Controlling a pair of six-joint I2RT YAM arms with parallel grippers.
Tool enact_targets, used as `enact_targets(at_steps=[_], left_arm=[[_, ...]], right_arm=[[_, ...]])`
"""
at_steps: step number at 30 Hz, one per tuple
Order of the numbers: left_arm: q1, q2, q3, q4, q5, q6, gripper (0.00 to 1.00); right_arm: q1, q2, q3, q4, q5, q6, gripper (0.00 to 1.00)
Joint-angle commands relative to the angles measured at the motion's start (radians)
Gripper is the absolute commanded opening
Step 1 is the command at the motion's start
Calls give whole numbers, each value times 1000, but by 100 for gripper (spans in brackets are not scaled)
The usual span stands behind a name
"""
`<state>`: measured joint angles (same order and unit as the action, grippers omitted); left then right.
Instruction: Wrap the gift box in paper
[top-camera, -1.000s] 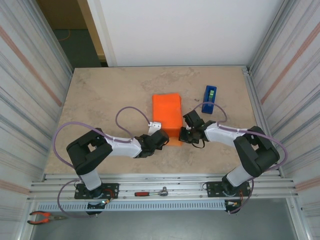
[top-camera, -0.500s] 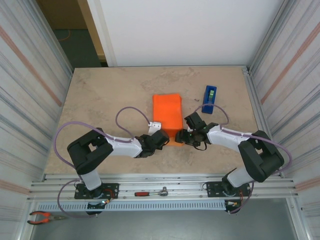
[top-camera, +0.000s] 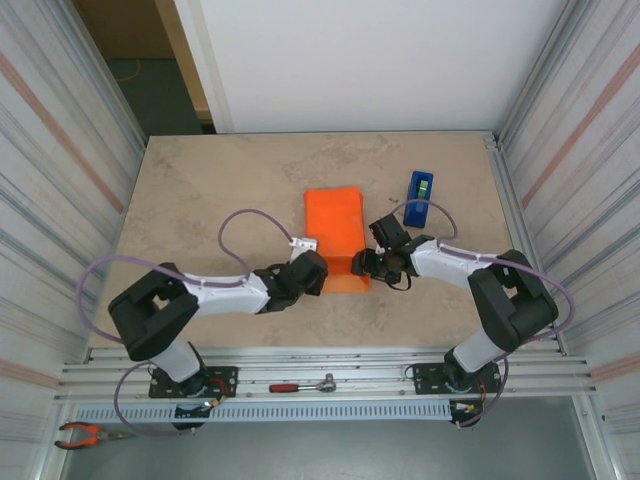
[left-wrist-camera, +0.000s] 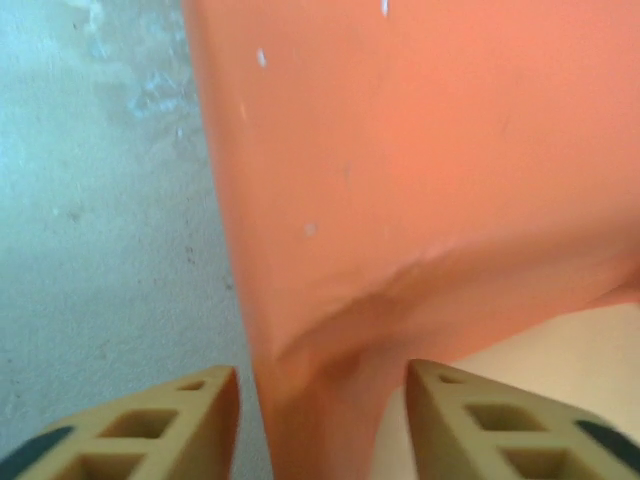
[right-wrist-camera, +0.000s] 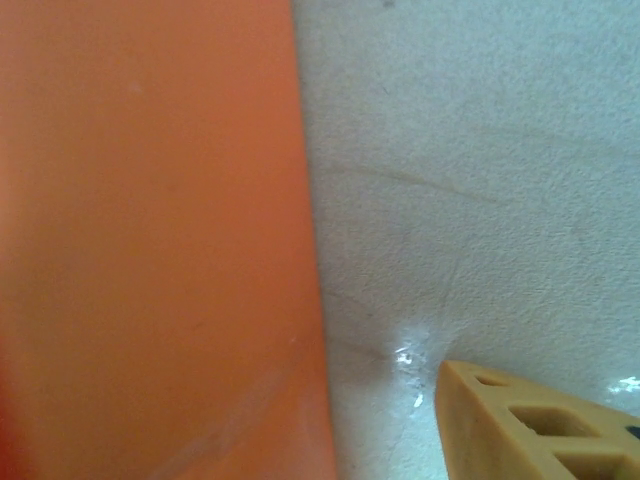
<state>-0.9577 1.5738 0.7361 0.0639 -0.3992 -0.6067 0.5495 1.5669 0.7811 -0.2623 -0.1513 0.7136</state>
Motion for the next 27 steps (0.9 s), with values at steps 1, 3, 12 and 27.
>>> enact_targets(at_steps=[1,3,12,27], left_arm=[[16,-48,-23,0,47,14,54],[17,-45,-20,2,48,19,56],[10,46,-3,22,-42,16,38],[-44,94,11,-23,-114,-4,21]], right_arm=[[0,23,15,0,9,-22,59],[-2,25,14,3,7,-23,59],[-1,18,6,2,7,-28,57],[7,17,-1,4,7,-27,54]])
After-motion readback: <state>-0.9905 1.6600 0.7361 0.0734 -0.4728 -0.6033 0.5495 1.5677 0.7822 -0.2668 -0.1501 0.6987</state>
